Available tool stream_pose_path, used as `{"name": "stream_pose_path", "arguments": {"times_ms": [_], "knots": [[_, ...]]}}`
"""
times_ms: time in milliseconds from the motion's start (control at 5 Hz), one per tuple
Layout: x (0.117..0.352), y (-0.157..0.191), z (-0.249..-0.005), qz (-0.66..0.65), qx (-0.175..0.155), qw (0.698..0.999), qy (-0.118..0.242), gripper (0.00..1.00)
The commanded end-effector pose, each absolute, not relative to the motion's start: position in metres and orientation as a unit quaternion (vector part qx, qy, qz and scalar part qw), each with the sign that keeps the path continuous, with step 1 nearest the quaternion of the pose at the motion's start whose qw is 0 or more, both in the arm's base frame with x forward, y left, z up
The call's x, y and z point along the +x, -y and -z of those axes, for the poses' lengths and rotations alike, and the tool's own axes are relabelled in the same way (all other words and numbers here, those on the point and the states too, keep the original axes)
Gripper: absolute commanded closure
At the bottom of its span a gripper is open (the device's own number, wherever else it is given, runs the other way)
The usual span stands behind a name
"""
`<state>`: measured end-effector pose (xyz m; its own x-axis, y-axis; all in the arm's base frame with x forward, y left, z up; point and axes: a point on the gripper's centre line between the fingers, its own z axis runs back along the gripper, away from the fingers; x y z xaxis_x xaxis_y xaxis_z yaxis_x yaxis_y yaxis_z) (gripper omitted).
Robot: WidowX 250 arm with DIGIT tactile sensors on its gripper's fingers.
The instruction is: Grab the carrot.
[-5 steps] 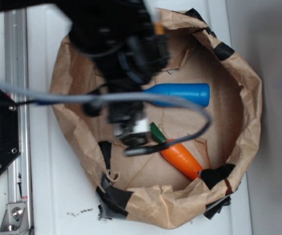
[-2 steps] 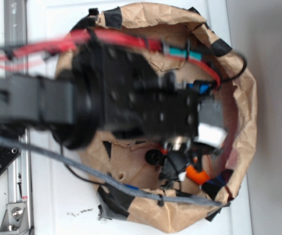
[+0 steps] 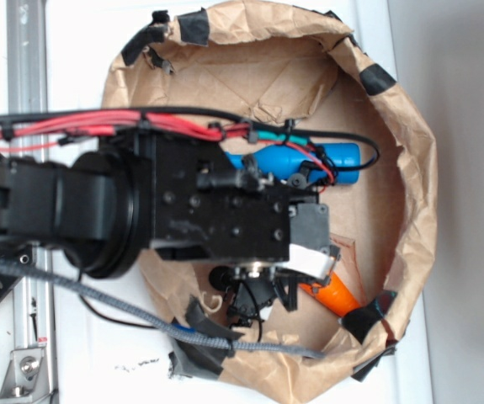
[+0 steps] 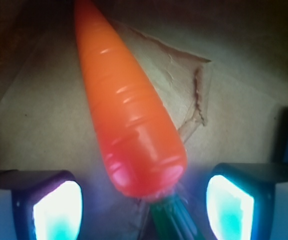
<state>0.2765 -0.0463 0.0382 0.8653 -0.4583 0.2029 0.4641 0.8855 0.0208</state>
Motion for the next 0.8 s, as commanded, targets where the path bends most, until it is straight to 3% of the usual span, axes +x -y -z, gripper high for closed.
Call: {"name": "stream_pose_path", "arguments": {"times_ms": [0,400,600], "knots": [[0.291,0.078,-0.024,0.256,-0.029,0.958,0.123,1.0],[0.288,0.081,-0.051,0.235,-0.045,0.962,0.131,1.0],[0.281,0.055,-0.08,0.194,-0.011,0.973,0.126,1.0]]}}
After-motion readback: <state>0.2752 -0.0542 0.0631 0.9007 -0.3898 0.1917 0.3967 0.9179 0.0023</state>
